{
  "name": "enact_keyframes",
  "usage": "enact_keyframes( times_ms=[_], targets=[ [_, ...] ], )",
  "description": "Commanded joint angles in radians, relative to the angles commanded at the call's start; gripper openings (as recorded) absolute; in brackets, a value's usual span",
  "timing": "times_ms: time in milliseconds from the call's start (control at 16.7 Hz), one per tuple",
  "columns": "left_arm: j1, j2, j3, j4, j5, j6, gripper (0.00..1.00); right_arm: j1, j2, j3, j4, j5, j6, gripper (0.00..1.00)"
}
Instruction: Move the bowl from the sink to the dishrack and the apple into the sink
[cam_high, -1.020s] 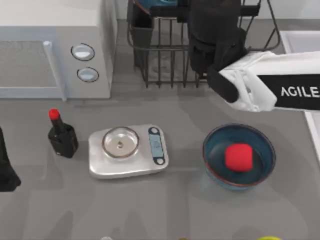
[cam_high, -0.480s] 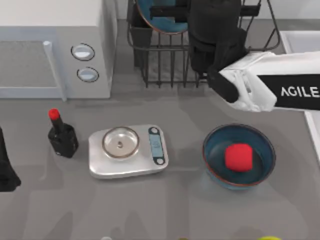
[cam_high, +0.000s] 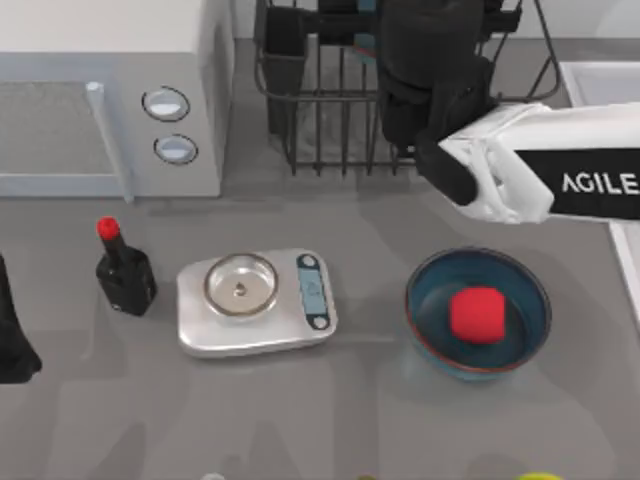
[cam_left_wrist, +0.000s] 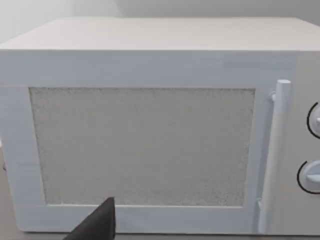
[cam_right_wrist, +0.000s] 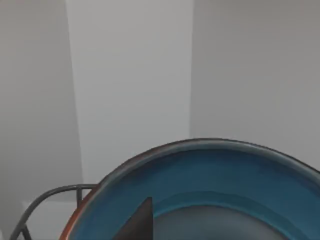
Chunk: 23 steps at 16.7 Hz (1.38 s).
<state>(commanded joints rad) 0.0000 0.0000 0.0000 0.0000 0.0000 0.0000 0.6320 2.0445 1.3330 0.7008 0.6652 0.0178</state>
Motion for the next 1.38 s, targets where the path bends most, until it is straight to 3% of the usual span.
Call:
enact_keyframes(
  times_ms=[720,1080,1380],
  targets=[
    [0.0,0.0,0.0,0.0,0.0,0.0,1.0,-0.02,-0.061,-0.046,-0.025,-0.021,0.0,1.0],
    [0.0,0.0,0.0,0.0,0.0,0.0,1.0,-0.137,-0.424,-0.299,-0.16,-0.145,-0.001,1.0],
    [0.0,0.0,0.0,0.0,0.0,0.0,1.0,-0.283,-0.93,-0.597,-0.315,-0.298,-0.009,1.0]
  ],
)
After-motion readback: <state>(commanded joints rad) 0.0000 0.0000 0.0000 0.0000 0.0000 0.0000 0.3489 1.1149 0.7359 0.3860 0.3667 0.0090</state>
